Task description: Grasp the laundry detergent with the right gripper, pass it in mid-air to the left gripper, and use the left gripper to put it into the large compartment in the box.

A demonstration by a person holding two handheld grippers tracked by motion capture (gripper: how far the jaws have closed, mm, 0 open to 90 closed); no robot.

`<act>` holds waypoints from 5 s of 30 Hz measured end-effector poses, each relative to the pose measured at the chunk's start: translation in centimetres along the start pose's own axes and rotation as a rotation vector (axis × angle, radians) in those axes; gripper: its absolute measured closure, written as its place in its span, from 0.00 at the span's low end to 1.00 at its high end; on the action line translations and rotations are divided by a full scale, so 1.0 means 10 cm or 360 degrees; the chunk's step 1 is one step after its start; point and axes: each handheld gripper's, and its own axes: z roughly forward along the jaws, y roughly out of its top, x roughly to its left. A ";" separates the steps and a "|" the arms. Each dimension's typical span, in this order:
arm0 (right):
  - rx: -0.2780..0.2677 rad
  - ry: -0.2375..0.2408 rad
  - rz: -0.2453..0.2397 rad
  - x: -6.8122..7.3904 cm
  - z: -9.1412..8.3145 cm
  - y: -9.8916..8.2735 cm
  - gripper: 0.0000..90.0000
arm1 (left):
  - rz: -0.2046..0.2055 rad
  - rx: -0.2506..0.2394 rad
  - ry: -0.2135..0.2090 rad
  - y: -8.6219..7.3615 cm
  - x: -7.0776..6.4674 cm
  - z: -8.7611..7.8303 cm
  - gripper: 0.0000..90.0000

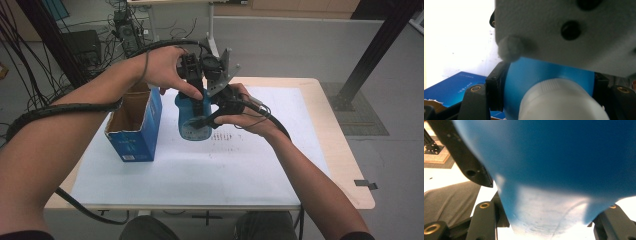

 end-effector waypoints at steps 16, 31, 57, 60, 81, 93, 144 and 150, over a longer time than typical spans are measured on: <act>-0.0014 0.0026 0.0019 0.00 0.00 -0.01 0.48 | 0.0004 0.0015 -0.0005 0.02 0.00 -0.01 0.39; -0.0022 0.0038 0.0010 0.00 0.00 0.00 0.47 | -0.0008 0.0011 -0.0013 0.00 -0.01 -0.02 0.39; -0.0041 0.0039 0.0011 -0.01 -0.01 -0.01 0.47 | -0.0012 0.0009 -0.0012 -0.01 -0.01 -0.02 0.39; -0.0038 0.0039 0.0010 0.00 0.00 0.00 0.47 | -0.0013 0.0009 -0.0011 -0.01 -0.01 -0.02 0.39; -0.0040 0.0036 0.0011 0.00 0.01 0.00 0.47 | -0.0015 0.0011 -0.0005 -0.02 0.00 -0.02 0.40; -0.0053 0.0038 0.0012 -0.01 0.00 0.00 0.47 | -0.0015 0.0012 0.0003 -0.02 -0.01 -0.03 0.40; -0.0078 0.0047 0.0040 -0.01 0.00 0.00 0.45 | -0.0011 0.0032 0.0020 -0.02 -0.01 -0.06 0.40; -0.0092 0.0039 0.0093 -0.02 -0.01 -0.03 0.33 | -0.0030 0.0029 0.0017 -0.03 -0.01 -0.07 0.40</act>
